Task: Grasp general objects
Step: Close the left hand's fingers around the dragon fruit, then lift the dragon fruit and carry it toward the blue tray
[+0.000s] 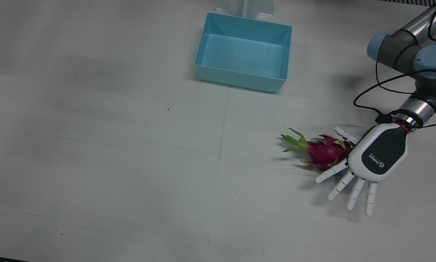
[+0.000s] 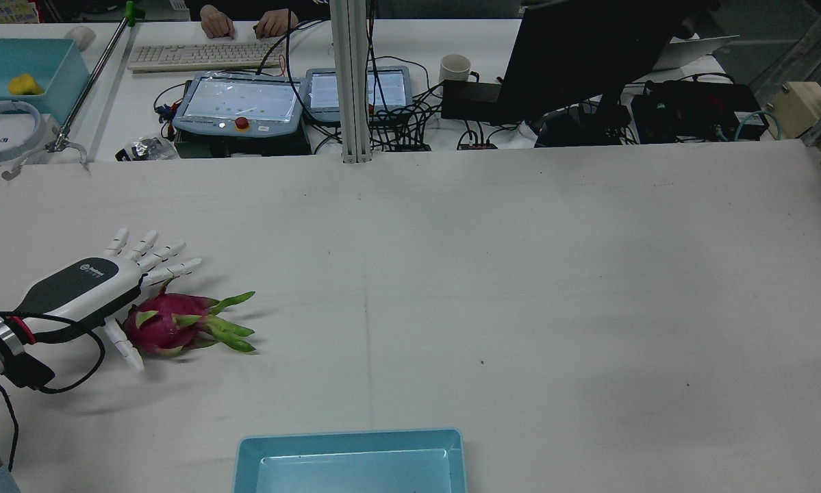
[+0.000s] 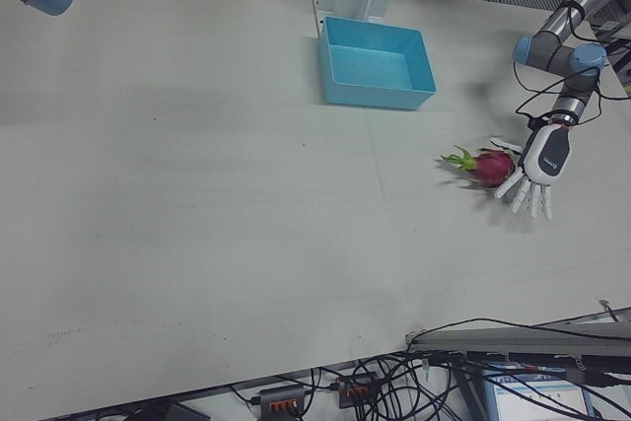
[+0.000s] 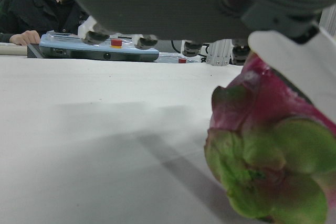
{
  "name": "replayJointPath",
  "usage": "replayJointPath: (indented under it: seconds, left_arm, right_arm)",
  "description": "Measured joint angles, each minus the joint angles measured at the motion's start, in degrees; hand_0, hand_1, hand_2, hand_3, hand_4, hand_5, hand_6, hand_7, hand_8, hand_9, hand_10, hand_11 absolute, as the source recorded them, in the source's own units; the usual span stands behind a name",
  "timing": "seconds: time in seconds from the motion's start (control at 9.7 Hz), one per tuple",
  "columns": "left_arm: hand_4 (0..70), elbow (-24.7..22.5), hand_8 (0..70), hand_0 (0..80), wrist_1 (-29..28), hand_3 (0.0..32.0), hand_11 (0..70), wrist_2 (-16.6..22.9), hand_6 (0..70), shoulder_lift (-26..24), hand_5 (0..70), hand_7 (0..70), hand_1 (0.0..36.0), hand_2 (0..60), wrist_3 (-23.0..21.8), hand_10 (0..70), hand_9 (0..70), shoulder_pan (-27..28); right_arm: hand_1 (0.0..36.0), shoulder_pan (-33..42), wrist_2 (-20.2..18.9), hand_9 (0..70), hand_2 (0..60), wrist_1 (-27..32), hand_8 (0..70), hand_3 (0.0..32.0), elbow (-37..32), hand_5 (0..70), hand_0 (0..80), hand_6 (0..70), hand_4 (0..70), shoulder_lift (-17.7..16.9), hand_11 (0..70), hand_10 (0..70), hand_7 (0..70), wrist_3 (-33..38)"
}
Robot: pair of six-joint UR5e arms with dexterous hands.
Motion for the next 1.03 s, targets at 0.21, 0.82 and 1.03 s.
replayJointPath:
  seconds: [0.21,0.82,1.03]
  left_arm:
    - [9.1,0.4,0.0,49.4,-0.3,0.0,0.0,0.0,0.0,0.0,24.2,3.1,13.7,0.0,0.4,0.0,0.0,0.0]
    - [52.6,1.1,0.0,49.6,-2.4,0.0,0.0,0.0,0.4,0.0,67.8,9.9,8.7,0.0,1.4,0.0,0.5,0.3]
    - [57.3,-0.2,0.5,49.0,-2.2,0.0,0.0,0.3,1.8,0.0,66.9,11.0,22.3,51.4,0.7,0.0,0.8,0.3]
  right_arm:
    - [0.0,0.0,0.0,0.0,0.0,0.0,0.0,0.0,0.0,0.0,0.0,0.0,0.0,0.0,0.0,0.0,0.0,0.0]
    - [0.0,0.0,0.0,0.0,0.0,0.0,0.0,0.0,0.0,0.0,0.0,0.0,0.0,0.0,0.0,0.0,0.0,0.0]
    - [0.0,0.0,0.0,0.0,0.0,0.0,0.0,0.0,0.0,0.0,0.0,0.0,0.0,0.0,0.0,0.0,0.0,0.0]
